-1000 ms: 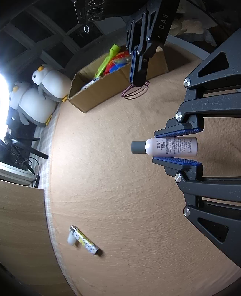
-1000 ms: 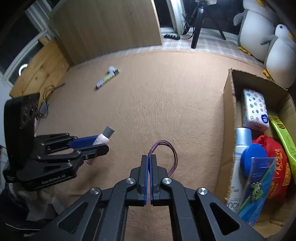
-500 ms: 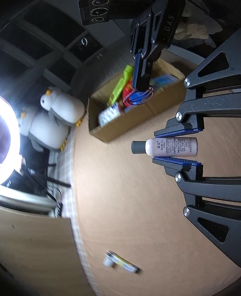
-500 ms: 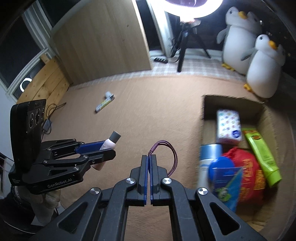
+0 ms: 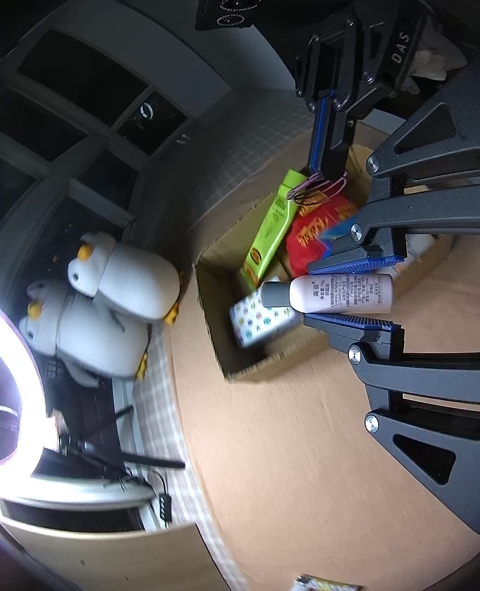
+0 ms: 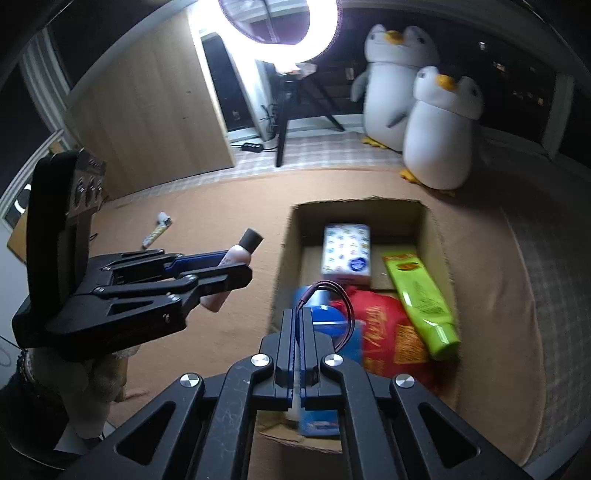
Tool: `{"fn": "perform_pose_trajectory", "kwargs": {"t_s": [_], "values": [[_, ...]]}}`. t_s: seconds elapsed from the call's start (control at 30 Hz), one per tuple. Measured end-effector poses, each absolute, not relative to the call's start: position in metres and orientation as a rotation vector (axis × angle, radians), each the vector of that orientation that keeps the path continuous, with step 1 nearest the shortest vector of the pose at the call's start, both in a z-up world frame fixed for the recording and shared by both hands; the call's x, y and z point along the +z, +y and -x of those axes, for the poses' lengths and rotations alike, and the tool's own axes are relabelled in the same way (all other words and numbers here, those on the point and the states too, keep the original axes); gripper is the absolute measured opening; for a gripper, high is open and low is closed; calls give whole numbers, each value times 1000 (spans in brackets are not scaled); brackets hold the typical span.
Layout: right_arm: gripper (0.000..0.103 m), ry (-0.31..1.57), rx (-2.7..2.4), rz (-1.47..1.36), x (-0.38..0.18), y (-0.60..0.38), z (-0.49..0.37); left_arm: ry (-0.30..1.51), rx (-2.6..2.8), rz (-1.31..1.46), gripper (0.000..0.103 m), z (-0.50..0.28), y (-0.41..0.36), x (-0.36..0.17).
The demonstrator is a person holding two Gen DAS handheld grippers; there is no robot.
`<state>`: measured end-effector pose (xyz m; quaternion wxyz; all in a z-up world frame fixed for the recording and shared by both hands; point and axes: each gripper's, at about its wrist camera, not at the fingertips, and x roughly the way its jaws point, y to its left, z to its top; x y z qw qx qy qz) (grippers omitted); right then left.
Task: Organize objects
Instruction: 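Carry the bottle and rubber band into the box and open both tools, then move the left tool to the patterned lighter and close on it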
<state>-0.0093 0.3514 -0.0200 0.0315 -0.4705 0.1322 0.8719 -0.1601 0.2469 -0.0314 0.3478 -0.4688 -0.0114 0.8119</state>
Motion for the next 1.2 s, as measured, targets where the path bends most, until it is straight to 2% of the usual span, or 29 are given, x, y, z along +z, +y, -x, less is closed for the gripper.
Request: {"fn": "perform_pose_trajectory", "kwargs": {"t_s": [0.13, 0.17, 0.23, 0.37, 0.57, 0.73, 0.8, 0.9, 1.2], "values": [[2, 424, 2669, 1430, -22, 364, 0, -24, 2071, 1218, 24, 160, 267, -35], [2, 431, 2668, 1422, -21, 366, -3, -25, 2066, 1223, 42, 161, 270, -35], [4, 450, 2660, 1417, -21, 371, -7, -27, 2077, 1215, 57, 161, 273, -34], [27, 504, 2637, 1382, -20, 381, -14, -33, 2088, 1208, 57, 161, 271, -32], [33, 543, 2626, 1380, -20, 381, -17, -53, 2097, 1223, 57, 159, 257, -34], [35, 575, 2643, 1395, -23, 369, -12, -68, 2119, 1237, 57, 155, 233, -35], [39, 585, 2650, 1405, -25, 363, -10, -79, 2132, 1242, 57, 154, 221, -35], [43, 611, 2659, 1412, -29, 352, -7, -103, 2167, 1254, 57, 154, 197, -35], [46, 698, 2688, 1448, -39, 312, 8, -222, 2310, 1322, 57, 163, 99, -42]]}}
